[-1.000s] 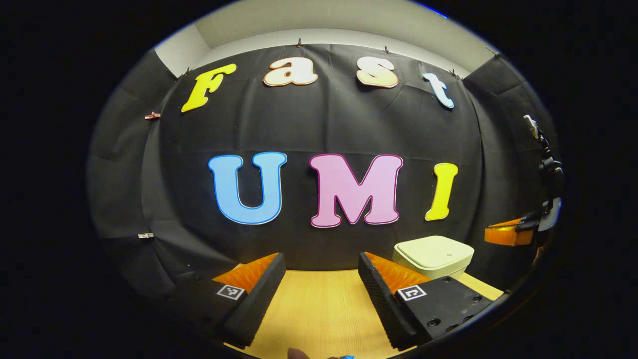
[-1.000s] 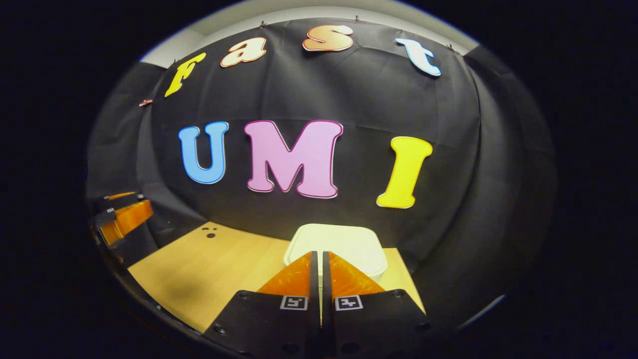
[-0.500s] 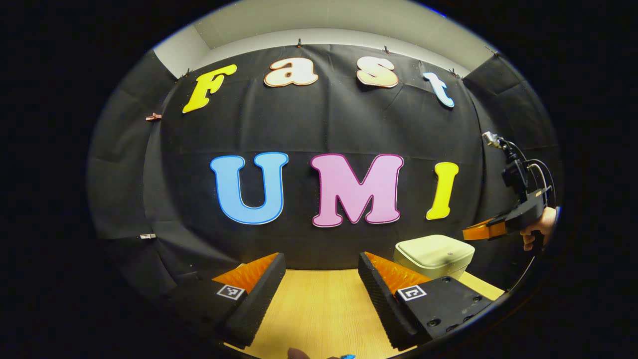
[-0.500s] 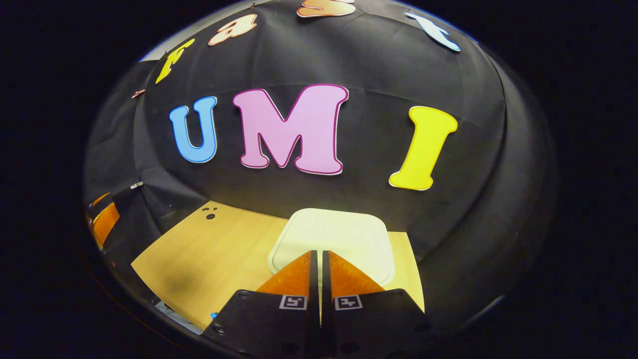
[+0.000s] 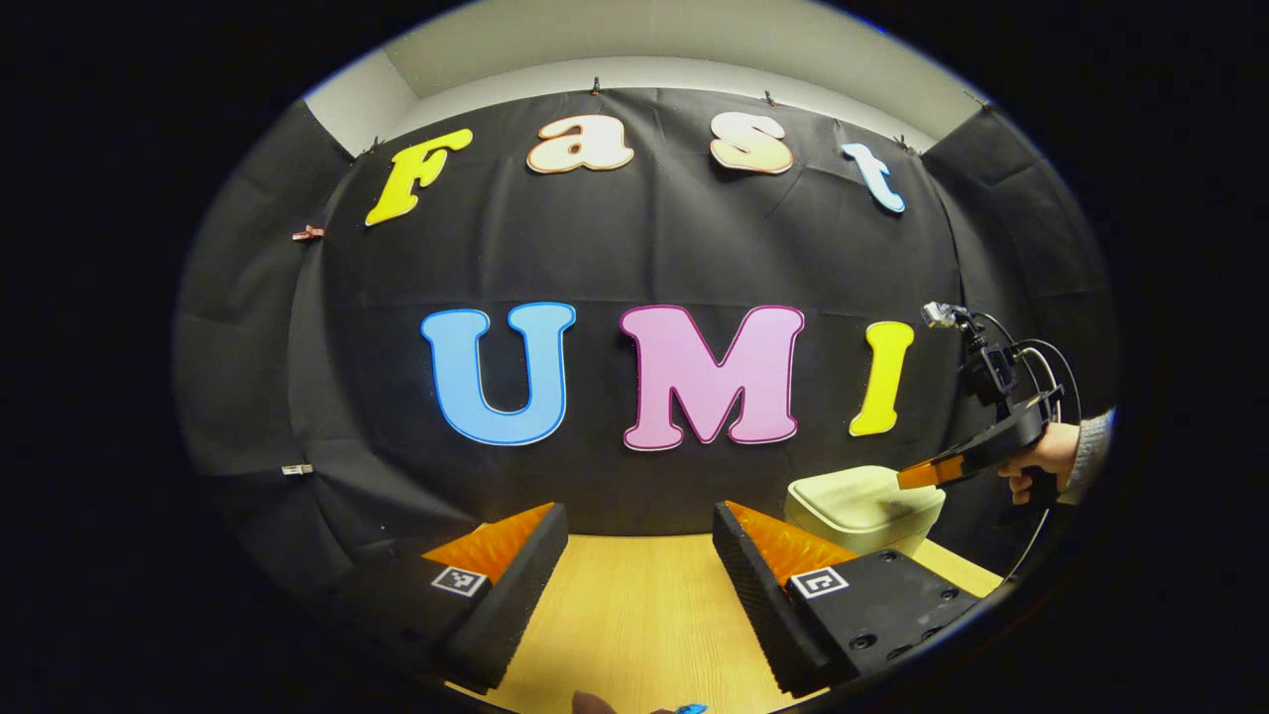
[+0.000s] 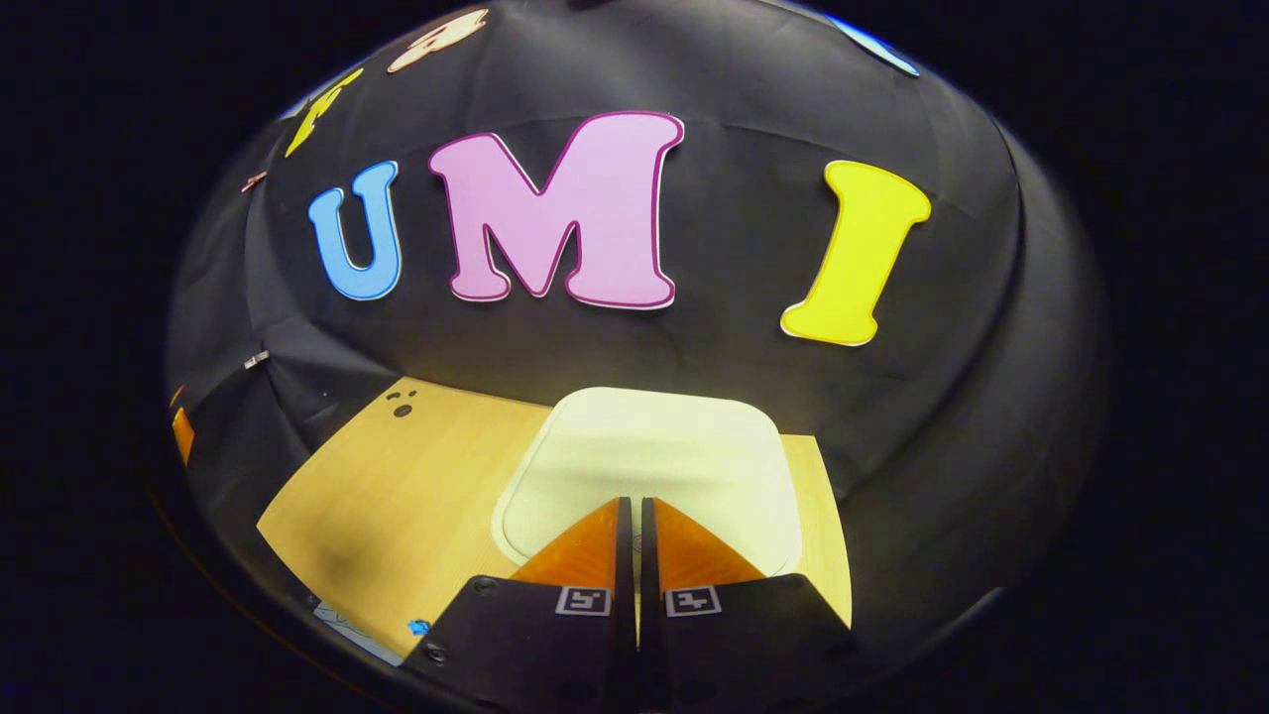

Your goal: Press the lid of the desktop garbage bin to open it, pick up the crumpled paper on the desktop and throw it into the bin, then pick up the pop can on the desktop and drop it into the bin, and finally close the garbage bin lid.

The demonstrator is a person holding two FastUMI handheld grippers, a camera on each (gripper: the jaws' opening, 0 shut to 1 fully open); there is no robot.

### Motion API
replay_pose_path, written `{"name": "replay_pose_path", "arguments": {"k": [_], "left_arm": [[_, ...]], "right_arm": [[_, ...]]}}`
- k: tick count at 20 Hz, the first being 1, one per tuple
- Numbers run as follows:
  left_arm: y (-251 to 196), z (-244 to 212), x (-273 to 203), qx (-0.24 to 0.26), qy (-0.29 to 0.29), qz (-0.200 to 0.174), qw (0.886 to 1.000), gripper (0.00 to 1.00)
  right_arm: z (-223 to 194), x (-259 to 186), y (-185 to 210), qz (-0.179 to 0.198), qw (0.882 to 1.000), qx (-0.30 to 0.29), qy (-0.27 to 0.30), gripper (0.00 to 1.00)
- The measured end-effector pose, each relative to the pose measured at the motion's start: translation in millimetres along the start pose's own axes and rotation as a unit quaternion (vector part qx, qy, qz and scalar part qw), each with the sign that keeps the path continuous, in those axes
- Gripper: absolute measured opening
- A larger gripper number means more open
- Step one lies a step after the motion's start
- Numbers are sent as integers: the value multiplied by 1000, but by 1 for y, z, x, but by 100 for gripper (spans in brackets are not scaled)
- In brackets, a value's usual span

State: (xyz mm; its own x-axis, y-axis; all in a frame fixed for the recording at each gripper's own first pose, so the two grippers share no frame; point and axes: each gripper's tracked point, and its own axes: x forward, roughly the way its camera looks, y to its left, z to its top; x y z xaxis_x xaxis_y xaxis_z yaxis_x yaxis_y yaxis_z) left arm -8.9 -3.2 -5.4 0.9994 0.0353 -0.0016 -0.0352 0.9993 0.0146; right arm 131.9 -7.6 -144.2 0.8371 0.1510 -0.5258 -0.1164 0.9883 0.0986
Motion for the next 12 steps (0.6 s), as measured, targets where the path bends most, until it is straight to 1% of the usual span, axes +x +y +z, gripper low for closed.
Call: {"name": "replay_pose_path", "arguments": {"k": [5, 9, 12], "left_arm": [[0, -3, -1, 1, 2, 3, 1000, 95], [0, -4, -1, 2, 4, 3, 1000, 95], [-2, -5, -1, 3, 6, 3, 1000, 95]], "right_arm": [[-7, 15, -2, -2, 1000, 5, 14, 5], [-24, 20, 0, 2, 999, -2, 40, 5], [-23, 19, -1, 2, 999, 13, 30, 5]]}}
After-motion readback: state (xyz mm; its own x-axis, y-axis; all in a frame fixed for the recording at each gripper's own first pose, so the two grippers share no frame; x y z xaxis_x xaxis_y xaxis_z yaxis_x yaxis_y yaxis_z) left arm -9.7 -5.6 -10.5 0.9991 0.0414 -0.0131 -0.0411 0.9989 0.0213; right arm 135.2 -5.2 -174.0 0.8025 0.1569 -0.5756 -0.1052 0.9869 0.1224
